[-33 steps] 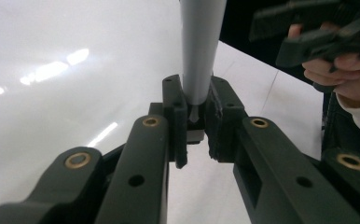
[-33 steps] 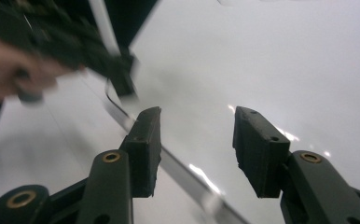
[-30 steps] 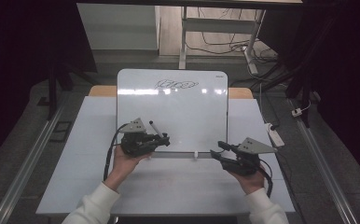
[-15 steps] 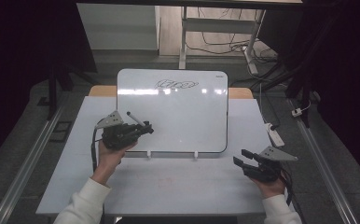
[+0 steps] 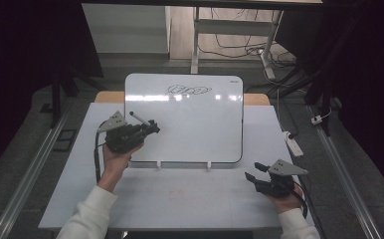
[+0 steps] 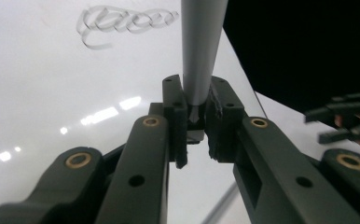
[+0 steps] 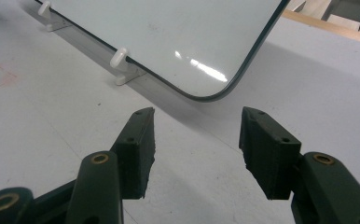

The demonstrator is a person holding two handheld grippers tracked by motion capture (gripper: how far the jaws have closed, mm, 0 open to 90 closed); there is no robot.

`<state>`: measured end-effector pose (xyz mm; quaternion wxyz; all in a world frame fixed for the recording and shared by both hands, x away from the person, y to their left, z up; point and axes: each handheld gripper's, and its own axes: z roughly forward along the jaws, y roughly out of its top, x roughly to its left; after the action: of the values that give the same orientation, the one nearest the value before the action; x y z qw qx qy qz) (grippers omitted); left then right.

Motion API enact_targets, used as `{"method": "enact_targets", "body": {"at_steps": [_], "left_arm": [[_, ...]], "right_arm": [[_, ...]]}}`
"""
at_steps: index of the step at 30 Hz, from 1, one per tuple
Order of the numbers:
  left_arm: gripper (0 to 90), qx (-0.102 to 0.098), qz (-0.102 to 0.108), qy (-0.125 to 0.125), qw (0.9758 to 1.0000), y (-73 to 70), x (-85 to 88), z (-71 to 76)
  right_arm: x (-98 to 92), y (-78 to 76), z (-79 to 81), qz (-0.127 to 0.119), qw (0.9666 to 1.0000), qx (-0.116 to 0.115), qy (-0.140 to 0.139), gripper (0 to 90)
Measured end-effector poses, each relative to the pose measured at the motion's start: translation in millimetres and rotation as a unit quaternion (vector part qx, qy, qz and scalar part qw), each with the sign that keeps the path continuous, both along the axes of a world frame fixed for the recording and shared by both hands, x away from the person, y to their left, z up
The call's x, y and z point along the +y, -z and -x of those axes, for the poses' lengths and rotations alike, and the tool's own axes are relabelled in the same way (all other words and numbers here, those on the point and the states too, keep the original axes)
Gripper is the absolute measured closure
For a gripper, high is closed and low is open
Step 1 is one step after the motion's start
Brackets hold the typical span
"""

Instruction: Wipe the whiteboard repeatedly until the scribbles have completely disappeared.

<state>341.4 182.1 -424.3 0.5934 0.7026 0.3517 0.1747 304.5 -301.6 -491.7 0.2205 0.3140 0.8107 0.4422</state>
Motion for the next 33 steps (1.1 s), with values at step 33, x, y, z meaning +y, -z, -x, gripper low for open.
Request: {"method": "enact_targets", "body": {"at_steps": [33], "left_arm": [[78.5,-0.033,-0.036,-0.089,0.9949,-23.2,-79.3,-136.7]], "right_arm": [[0.5,6.7,-5.2,-0.003,0.9998,0.021,-0.004,45.2]]}}
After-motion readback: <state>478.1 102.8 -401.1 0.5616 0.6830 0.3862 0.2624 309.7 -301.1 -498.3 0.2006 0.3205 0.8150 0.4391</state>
